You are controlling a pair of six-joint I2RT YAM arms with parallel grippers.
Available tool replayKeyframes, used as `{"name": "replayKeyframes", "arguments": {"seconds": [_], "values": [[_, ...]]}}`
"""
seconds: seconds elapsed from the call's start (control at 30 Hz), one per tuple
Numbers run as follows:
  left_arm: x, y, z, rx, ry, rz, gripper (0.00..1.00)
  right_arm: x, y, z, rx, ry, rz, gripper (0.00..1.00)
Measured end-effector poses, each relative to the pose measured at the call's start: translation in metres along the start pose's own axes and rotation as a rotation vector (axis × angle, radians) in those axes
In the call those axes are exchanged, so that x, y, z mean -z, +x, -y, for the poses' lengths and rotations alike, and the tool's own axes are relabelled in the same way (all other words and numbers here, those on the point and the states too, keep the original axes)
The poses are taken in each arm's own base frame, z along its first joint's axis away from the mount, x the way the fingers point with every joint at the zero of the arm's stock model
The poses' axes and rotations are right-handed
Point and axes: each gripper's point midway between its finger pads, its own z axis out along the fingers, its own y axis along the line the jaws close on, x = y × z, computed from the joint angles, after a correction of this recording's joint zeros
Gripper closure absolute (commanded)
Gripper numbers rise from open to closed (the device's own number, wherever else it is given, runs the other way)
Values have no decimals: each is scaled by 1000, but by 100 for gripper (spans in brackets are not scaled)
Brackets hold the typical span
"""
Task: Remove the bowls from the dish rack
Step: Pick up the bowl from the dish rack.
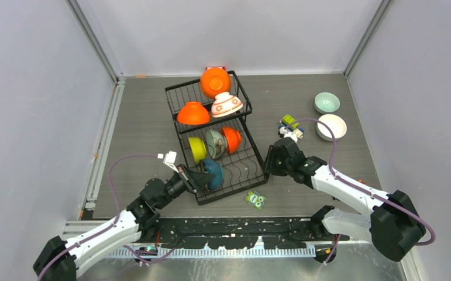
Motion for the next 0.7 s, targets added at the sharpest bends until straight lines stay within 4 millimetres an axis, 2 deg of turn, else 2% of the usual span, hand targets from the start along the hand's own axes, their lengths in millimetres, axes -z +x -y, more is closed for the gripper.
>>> {"name": "replayKeyframes", "arguments": {"seconds": [0.33,0.5,0.7], "values": [[-6,-12,23,-18,64,19,100,0,0,0,0,0,0,57],[-9,-14,33,-22,87,8,100,3,0,0,0,-3,1,49],[-11,-21,52,-48,133,6,100,19,-11,-8,-2,-29,24,39]]}}
